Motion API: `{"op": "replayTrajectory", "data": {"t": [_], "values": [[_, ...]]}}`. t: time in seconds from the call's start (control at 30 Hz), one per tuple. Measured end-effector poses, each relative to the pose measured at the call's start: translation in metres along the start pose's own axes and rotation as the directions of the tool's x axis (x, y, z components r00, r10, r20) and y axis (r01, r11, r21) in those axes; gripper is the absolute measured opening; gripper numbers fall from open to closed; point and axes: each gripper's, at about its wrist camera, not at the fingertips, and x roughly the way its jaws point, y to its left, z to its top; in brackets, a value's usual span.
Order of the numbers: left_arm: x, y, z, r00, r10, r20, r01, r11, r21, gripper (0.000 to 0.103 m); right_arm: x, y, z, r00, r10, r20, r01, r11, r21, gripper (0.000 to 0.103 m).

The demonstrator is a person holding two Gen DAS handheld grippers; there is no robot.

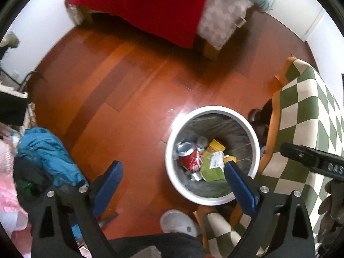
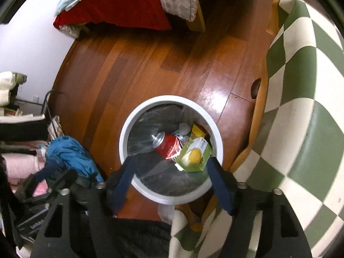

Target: Collect trash

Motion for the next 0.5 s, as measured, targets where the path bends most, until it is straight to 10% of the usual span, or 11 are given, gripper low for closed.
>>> {"op": "replayTrajectory", "data": {"t": [0.13,0.5], "values": [[-0.027,0.003,-0.014,0.999,0.019,0.030,-0.019,1.000,-0.003,0.096,-0.022,0.012,-0.021,0.997,-0.072,0.004,0.072,0.997,-0.034,0.101],[-0.117,-0.008,-0.049,0.993,0.014,0.114,-0.020,0.998,0.051,0.096,-0.117,0.022,-0.099,0.990,-0.110,0.085,0.114,0.992,-0.045,0.102]]}}
